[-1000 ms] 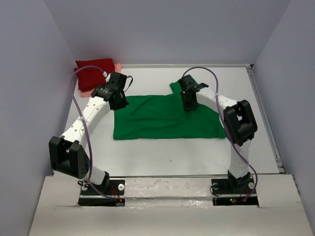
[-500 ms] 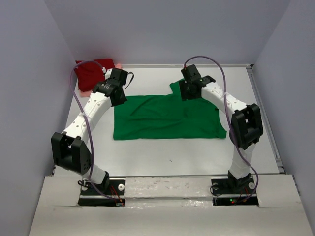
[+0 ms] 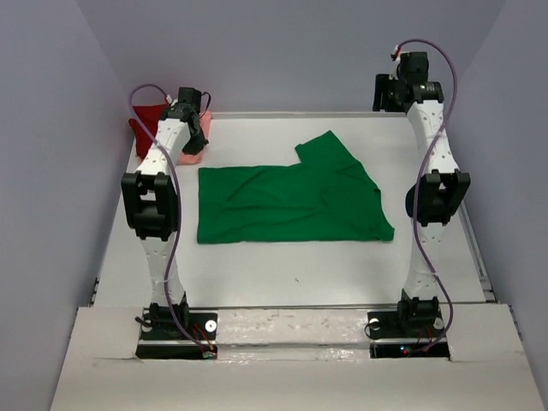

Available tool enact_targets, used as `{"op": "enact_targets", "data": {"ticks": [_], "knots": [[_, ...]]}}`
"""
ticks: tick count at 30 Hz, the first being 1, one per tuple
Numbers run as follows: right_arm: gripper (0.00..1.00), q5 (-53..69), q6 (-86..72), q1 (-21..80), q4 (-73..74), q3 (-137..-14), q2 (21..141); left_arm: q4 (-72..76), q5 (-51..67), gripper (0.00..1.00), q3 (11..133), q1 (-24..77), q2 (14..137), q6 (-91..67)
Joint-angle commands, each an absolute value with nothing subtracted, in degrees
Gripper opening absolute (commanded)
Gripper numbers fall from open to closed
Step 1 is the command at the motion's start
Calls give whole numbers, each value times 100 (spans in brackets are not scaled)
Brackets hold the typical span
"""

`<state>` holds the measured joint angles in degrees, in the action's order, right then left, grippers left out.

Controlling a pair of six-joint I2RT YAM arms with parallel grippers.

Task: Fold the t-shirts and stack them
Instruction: Fold the flattened tshirt in 1/3 of the way

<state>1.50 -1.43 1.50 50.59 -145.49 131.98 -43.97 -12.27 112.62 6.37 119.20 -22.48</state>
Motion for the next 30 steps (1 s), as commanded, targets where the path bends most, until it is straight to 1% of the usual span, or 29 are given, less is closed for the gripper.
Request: {"op": "enact_targets", "data": {"ticks": [1,4,6,7,8,9,10,11,12,15,16,19,23,28,30], "knots": [[65,27,517,492,4984,-14107,12902,-4185,-1380,6,11058,615,11593,-2013],[65,-298,449,492,5018,-14080,13069,-4140,-1047,8,10934,606,11689,-2091],[49,-412,238,492,5176,-14098,13227,-4175,-1133,7,10899,685,11638,-2188],[38,-474,20,492,5212,-14037,13228,-4070,-1177,6,10664,729,11541,-2171],[17,-370,-191,492,5186,-13914,13141,-3861,-1247,3,10548,764,11427,-2162],[6,-343,-263,492,5125,-13574,13061,-3780,-1248,0,10390,817,11226,-2145],[0,-456,-342,492,5072,-13388,12974,-3727,-1213,0,10354,826,11163,-2145],[0,-561,-421,544,5045,-13194,12781,-3779,-1143,0,10362,852,11075,-2127],[0,-467,-526,545,5045,-12810,12675,-3805,-1073,0,10371,913,11022,-2101],[0,-352,-738,606,4966,-12175,12245,-3727,-853,0,10161,1063,10829,-2030],[0,-343,-764,606,4931,-11947,12121,-3727,-896,0,10117,1133,10828,-2013],[0,-308,-809,746,4318,-10649,11587,-3927,-1230,0,10186,1414,11030,-1951],[0,-465,-826,878,4140,-10021,11303,-3824,-1248,0,10038,1503,11162,-1960],[0,-703,-967,1203,4149,-9546,11005,-3955,-1397,0,9915,1740,11039,-2135],[0,-843,-1080,1362,4070,-9151,10847,-3990,-1432,0,9792,1906,10899,-2223]]}}
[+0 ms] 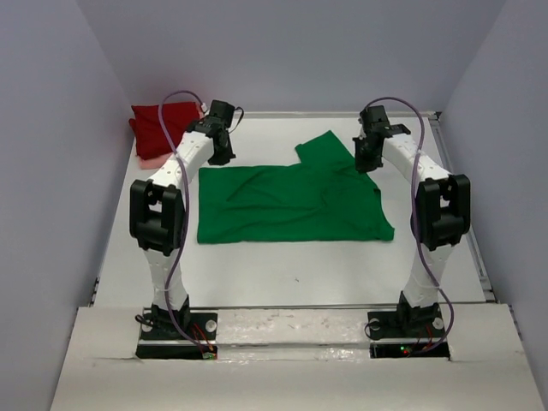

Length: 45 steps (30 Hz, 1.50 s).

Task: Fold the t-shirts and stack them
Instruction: Fold the flattened tshirt in 1/3 of the way

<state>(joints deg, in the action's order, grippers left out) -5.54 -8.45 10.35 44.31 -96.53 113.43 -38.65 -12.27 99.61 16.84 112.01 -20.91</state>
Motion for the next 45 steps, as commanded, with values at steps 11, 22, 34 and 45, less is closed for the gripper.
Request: {"op": "enact_targets", "data": {"ticks": [11,22,34,45], "knots": [[0,-1441,-1679,1916,3270,-7208,9590,-3578,-1529,0,7367,2549,9441,-3102],[0,-1485,-1740,1916,3313,-7101,9817,-3366,-1687,0,6469,2927,8841,-3498],[0,-1494,-1977,2074,3199,-7023,10362,-3112,-1371,0,6671,2997,9676,-3358],[0,-1486,-2293,2127,3155,-6786,10573,-2927,-994,0,6671,2997,10397,-3340]]}}
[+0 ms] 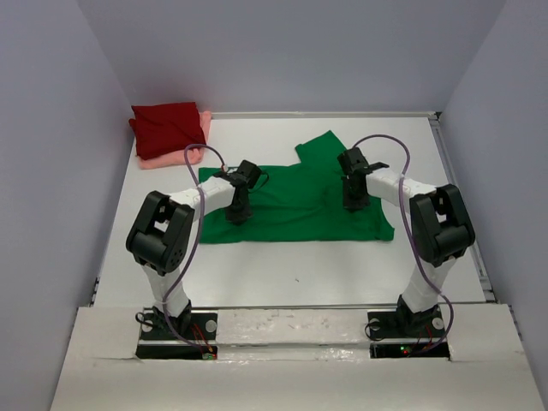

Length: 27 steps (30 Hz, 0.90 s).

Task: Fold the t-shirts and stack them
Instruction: Fold the flattened tshirt in 1/3 of the way

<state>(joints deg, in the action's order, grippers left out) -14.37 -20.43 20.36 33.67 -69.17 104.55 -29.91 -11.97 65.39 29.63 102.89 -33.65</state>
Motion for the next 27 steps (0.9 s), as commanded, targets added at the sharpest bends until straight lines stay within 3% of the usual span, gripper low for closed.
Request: {"op": "enact_targets", "data": {"ticks": [1,15,27], "knots": [[0,-1494,-2320,2179,3155,-6776,10591,-2857,-924,0,6601,2997,10406,-3331],[0,-1371,-2839,2347,3278,-5880,9853,-2759,-360,0,5740,3006,9967,-3700],[0,-1433,-3568,2777,4051,-5177,8474,-3410,-360,0,4843,3252,8554,-4719]]}}
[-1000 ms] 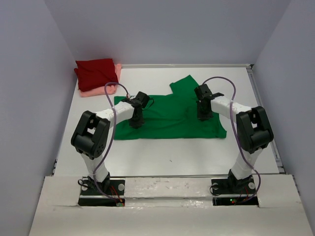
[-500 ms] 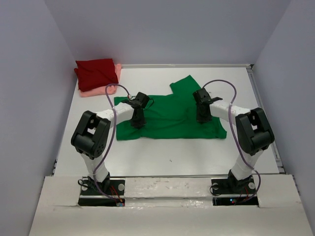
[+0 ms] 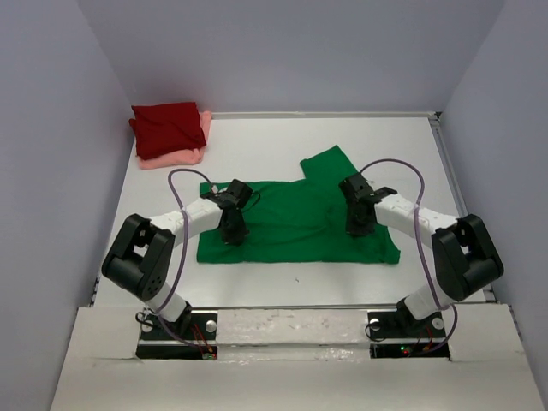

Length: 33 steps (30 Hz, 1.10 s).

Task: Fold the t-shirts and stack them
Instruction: Fold the flattened tshirt in 1/3 of the way

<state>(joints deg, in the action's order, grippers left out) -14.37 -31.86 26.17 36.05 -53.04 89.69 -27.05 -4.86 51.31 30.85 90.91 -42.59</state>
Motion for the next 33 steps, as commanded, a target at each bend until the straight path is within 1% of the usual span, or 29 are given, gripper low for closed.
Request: {"op": "enact_targets", "data": {"ticks": [1,7,9,11,12,13,14,15,17,21,27,33], "knots": [[0,-1433,-3655,2777,4104,-5151,8386,-3445,-360,0,4808,3278,8447,-4789],[0,-1222,-4139,2953,4342,-4800,7823,-3674,-325,0,4483,3472,7718,-5106],[0,-1195,-4332,3180,4377,-4703,7726,-3761,-404,0,4404,3472,7638,-5124],[0,-1405,-4534,3391,4421,-4676,7620,-3911,-535,0,4421,3480,7559,-5133],[0,-1606,-4631,3654,4560,-4702,7533,-3937,-736,0,4499,3524,7463,-5124],[0,-1948,-4719,3769,4622,-4824,7515,-3998,-886,0,4552,3620,7401,-5159],[0,-2029,-4702,3849,4658,-4895,7523,-4251,-1097,0,4640,3691,7339,-5237],[0,-2056,-4676,3850,4728,-4991,7628,-4341,-1473,0,4841,3752,7217,-5325],[0,-2170,-4589,3928,4842,-5333,7794,-4377,-1660,0,5105,3849,7076,-5186],[0,-2557,-4439,3990,5001,-5975,8226,-4175,-1600,0,5431,3858,7075,-4835],[0,-2856,-4228,3990,5045,-6678,9164,-3754,-1214,0,5625,3858,7847,-4518],[0,-3024,-4219,3990,4913,-6855,9991,-3234,-984,0,5572,3858,8523,-4324]]}}
